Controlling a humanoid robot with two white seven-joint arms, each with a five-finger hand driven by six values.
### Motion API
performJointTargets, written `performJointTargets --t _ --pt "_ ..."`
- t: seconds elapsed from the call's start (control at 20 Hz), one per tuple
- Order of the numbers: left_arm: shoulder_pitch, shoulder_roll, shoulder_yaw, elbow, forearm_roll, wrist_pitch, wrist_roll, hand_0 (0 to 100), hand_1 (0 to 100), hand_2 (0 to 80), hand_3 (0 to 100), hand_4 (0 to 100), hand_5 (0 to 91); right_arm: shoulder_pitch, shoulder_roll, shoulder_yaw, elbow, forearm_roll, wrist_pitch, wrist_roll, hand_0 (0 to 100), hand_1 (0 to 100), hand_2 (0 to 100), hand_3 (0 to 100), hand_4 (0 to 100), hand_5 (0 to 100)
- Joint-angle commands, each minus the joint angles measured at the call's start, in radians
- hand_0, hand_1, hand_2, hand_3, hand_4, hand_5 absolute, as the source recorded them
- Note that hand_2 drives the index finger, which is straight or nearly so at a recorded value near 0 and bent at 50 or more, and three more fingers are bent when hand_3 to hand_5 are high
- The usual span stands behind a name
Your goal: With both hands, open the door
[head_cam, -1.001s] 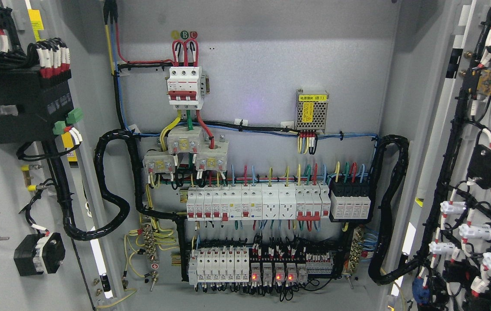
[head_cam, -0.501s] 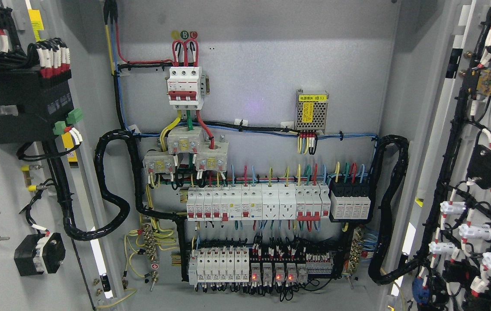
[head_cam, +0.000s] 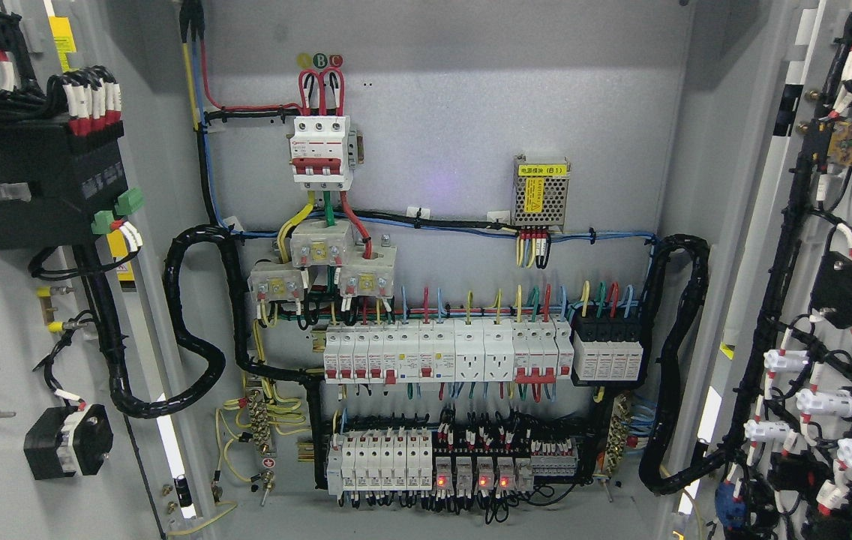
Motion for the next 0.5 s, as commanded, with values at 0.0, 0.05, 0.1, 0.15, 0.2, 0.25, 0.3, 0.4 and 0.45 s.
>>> performJointTargets --t 0.0,0.05,0.1,0.15,0.2,0.25,0.3,0.4,0.45 --pt "-0.001 0.040 0.005 -0.353 -0.002 -0.034 0.009 12 56 0.0 0 0 0.0 -0.008 -0.013 -0.068 -0.073 -0.003 -0.046 0.001 0 50 4 0 0 0" --pt "-0.003 0.039 0.019 -0.368 -0.002 -0.043 0.009 12 56 0.0 0 0 0.0 -0.019 -0.010 -0.076 -0.073 -0.006 -0.063 0.001 0 50 4 0 0 0" --pt "-0.010 0.037 0.030 -0.374 -0.001 -0.045 0.010 12 56 0.0 0 0 0.0 -0.022 -0.010 -0.079 -0.073 -0.007 -0.068 -0.001 0 50 4 0 0 0" --pt "-0.020 0.031 0.041 -0.376 -0.001 -0.045 0.012 12 56 0.0 0 0 0.0 -0.022 -0.010 -0.079 -0.073 -0.009 -0.071 -0.001 0 50 4 0 0 0" --pt "-0.021 0.022 0.051 -0.376 -0.001 -0.045 0.016 12 56 0.0 0 0 0.0 -0.022 -0.013 -0.080 -0.073 -0.010 -0.072 -0.001 0 50 4 0 0 0" --pt "-0.023 0.011 0.073 -0.376 -0.001 -0.045 0.022 12 56 0.0 0 0 0.0 -0.022 -0.013 -0.081 -0.073 -0.010 -0.083 -0.001 0 50 4 0 0 0" --pt "-0.024 0.007 0.096 -0.376 -0.001 -0.045 0.027 12 56 0.0 0 0 0.0 -0.022 -0.013 -0.081 -0.073 -0.010 -0.109 -0.001 0 50 4 0 0 0" --pt "-0.033 -0.003 0.137 -0.379 0.001 -0.045 0.047 12 56 0.0 0 0 0.0 -0.031 -0.010 -0.082 -0.073 -0.007 -0.149 -0.001 0 50 4 0 0 0" --pt "-0.040 -0.004 0.152 -0.383 0.001 -0.046 0.067 12 56 0.0 0 0 0.0 -0.037 -0.005 -0.091 -0.073 -0.010 -0.152 -0.001 0 50 4 0 0 0"
